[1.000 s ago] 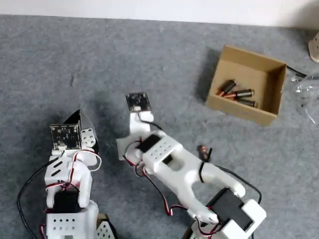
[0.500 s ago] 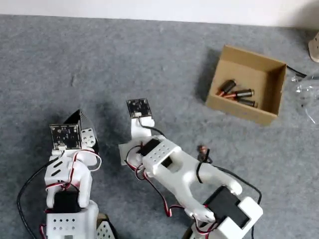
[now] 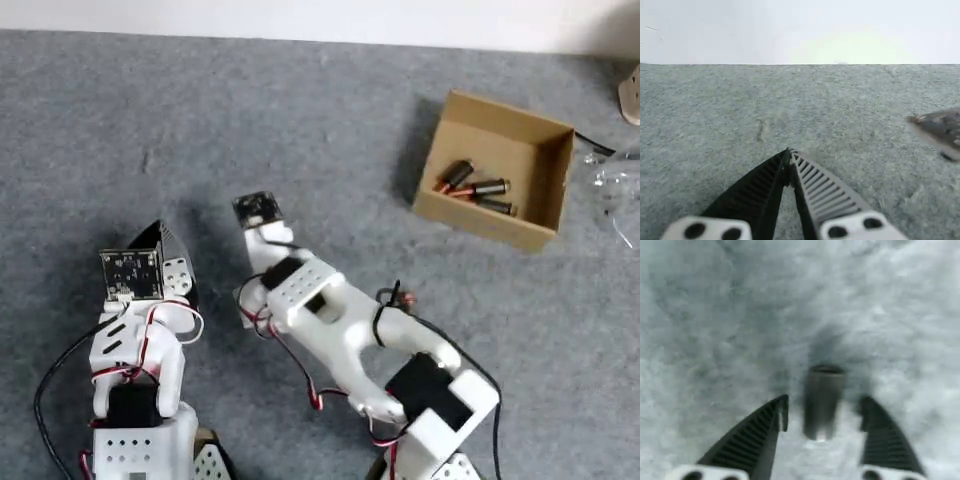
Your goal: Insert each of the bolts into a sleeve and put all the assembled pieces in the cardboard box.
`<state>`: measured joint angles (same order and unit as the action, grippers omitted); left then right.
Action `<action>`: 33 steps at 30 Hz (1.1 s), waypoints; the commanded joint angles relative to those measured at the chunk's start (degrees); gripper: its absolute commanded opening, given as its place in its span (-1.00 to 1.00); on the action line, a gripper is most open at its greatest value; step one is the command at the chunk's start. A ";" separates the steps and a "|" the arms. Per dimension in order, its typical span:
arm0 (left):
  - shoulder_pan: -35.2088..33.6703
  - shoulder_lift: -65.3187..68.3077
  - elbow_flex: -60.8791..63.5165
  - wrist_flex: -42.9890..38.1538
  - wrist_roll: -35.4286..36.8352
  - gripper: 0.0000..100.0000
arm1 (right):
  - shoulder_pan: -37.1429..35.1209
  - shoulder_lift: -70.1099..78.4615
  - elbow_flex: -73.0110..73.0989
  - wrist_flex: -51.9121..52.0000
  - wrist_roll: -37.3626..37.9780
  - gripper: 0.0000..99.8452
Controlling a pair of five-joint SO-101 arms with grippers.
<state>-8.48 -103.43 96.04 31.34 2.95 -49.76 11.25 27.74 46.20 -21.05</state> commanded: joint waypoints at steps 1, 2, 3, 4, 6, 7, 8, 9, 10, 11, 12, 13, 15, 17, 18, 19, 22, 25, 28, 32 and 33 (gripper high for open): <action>-0.31 -1.01 -0.22 -1.58 0.44 -0.98 | -1.01 1.71 -0.04 0.40 1.14 -1.00; -0.31 -1.01 -0.22 -1.58 0.44 -0.98 | -1.01 1.71 -0.04 0.40 1.14 -0.97; -0.31 -1.01 -0.22 -1.58 0.44 -0.98 | -1.01 1.71 -0.04 0.40 1.14 -0.97; -0.31 -1.01 -0.22 -1.58 0.44 -0.98 | -1.01 1.45 -0.04 0.40 1.14 -1.00; -0.22 -1.01 -0.22 -1.58 0.44 -0.98 | -1.01 1.01 -0.04 0.57 1.23 -0.99; -0.22 -1.01 -0.22 -1.58 0.44 -0.98 | -1.01 0.31 -0.04 0.57 1.23 -0.99; -0.22 -1.01 -0.22 -1.58 0.44 -0.98 | -0.92 -1.01 0.31 0.57 1.32 -0.99; -0.22 -1.01 -0.22 -1.58 0.44 -0.98 | -0.92 -2.86 0.31 0.48 1.32 -0.99; -0.22 -1.01 -0.22 -1.58 0.53 -0.98 | -0.92 -5.05 0.40 0.40 1.32 -0.99; -0.22 -1.01 -0.22 -1.58 0.53 -0.98 | -0.84 -7.60 0.66 0.31 1.32 -0.99; -0.22 -1.01 -0.22 -1.58 0.53 -0.98 | -0.40 -10.15 1.71 0.48 1.32 -0.99; -0.22 -1.01 -0.22 -1.58 0.53 -0.98 | 0.31 -12.70 3.65 0.31 1.32 -0.99; -0.22 -1.01 -0.22 -1.58 0.53 -0.98 | 2.59 -18.15 7.16 -0.31 1.32 -0.99; -0.22 -1.01 -0.22 -1.58 0.53 -0.98 | 5.67 -23.87 10.42 -2.24 1.32 -0.99; -0.22 -1.01 -0.22 -1.58 0.53 -0.98 | 7.34 -26.68 11.91 -2.86 1.32 -0.99; -0.22 -1.01 -0.22 -1.58 0.53 -0.98 | 9.10 -29.58 13.49 -3.30 1.32 -0.99; -0.22 -1.01 -0.22 -1.58 0.53 -0.98 | 13.49 -38.29 17.71 -3.38 1.41 -0.99; -0.22 -1.01 -0.13 -1.58 0.53 -0.98 | 16.66 -46.55 22.20 -3.38 5.54 -0.99; -0.22 -1.01 -0.13 -1.58 0.53 -0.98 | 19.21 -55.08 27.38 -3.38 10.29 -0.99; 0.04 -1.01 -0.13 -1.58 0.53 -0.98 | 23.87 -67.30 35.74 -5.85 11.34 -0.99; 0.66 -1.01 -0.04 -1.58 0.44 -0.98 | 25.36 -70.46 38.29 -6.73 11.34 -0.99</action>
<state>-8.48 -103.43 96.04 31.34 2.95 -28.66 -49.67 62.02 42.86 -11.03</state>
